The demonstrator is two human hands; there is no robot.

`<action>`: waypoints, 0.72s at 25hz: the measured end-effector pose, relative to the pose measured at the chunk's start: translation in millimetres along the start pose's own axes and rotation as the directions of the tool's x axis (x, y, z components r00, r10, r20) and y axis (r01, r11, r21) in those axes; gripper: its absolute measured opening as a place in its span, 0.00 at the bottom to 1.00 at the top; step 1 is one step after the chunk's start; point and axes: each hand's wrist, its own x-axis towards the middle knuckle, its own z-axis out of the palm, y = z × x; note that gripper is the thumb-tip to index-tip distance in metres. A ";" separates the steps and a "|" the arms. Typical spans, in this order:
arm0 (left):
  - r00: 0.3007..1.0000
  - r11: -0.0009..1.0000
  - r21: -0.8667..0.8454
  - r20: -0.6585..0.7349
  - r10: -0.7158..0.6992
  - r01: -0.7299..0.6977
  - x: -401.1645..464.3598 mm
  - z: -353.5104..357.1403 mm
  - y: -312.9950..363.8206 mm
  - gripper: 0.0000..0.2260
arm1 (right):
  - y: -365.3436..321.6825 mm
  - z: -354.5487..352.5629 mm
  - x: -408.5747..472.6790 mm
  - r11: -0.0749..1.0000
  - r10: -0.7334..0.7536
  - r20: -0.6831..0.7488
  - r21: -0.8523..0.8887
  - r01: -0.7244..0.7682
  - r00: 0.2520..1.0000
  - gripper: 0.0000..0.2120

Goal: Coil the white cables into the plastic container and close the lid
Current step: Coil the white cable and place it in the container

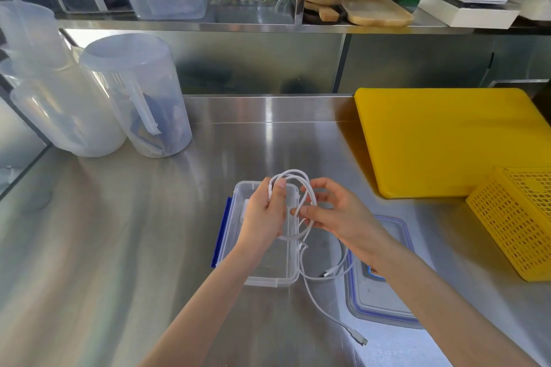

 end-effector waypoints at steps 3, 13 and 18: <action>0.995 0.999 -0.005 0.087 -0.039 0.040 -4.1 3.0 3.8 0.11 | -1.7 6.8 -1.4 0.953 -0.156 -0.062 -0.272 0.134 0.986 0.16; 0.967 0.933 -0.282 0.181 -0.177 0.224 11.9 -34.4 -7.6 0.15 | -14.2 -19.4 15.0 0.945 0.018 -0.237 0.322 0.061 0.971 0.26; 0.975 0.900 -0.387 0.170 -0.146 0.202 22.6 -52.4 -8.4 0.14 | -12.5 -33.8 10.9 0.952 0.037 -0.063 0.305 -0.016 0.997 0.23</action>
